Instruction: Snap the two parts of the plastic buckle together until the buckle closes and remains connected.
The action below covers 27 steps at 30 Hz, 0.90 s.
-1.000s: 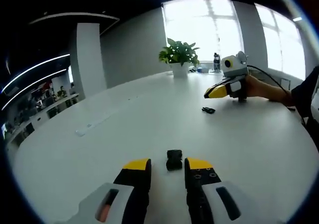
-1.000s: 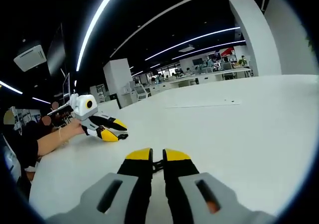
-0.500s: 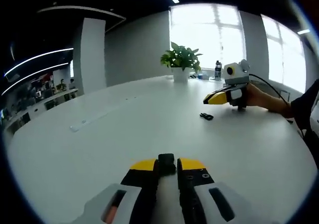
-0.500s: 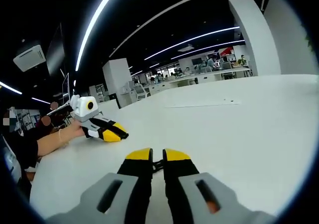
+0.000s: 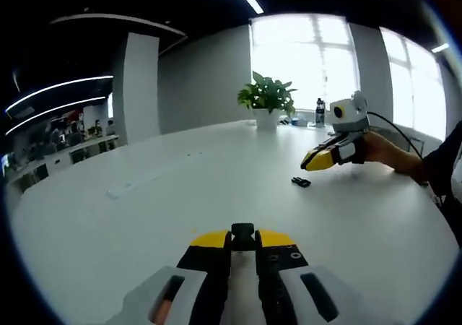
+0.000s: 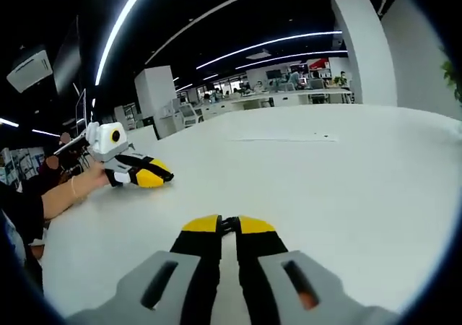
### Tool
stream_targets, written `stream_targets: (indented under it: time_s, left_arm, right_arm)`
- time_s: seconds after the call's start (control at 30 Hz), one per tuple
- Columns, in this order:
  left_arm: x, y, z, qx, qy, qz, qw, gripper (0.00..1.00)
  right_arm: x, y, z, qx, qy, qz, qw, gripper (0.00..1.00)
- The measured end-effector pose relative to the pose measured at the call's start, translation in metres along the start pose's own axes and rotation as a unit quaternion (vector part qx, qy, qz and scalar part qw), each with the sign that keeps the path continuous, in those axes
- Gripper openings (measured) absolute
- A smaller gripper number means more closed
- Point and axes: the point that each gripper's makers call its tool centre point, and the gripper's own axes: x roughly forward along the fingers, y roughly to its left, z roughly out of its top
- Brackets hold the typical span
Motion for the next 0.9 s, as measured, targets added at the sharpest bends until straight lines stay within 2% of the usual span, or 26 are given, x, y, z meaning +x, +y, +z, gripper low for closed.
stream_targets:
  time_s: [0.17, 0.3, 0.57, 0.77, 0.9]
  left_arm:
    - [-0.022, -0.003, 0.020, 0.001, -0.034, 0.015, 0.9993, 0.12]
    - [-0.043, -0.014, 0.030, 0.009, -0.056, 0.021, 0.9981, 0.12]
    - [-0.080, -0.029, 0.038, 0.032, -0.077, 0.030, 0.9961, 0.12]
    - [-0.092, -0.040, 0.039, 0.045, -0.081, 0.031, 0.9952, 0.12]
    - [-0.095, -0.047, 0.035, 0.048, -0.079, 0.033, 0.9951, 0.12]
  right_arm:
    - [0.001, 0.005, 0.001, 0.006, -0.005, 0.004, 1.0000, 0.12]
    - [0.000, 0.004, -0.001, -0.001, -0.002, 0.008, 1.0000, 0.12]
    - [0.002, 0.009, -0.003, -0.002, 0.016, 0.006, 0.9999, 0.14]
    - [0.002, 0.010, -0.010, 0.001, 0.032, -0.013, 0.9994, 0.16]
    - [0.001, 0.009, -0.015, 0.019, 0.042, -0.030, 0.9985, 0.18]
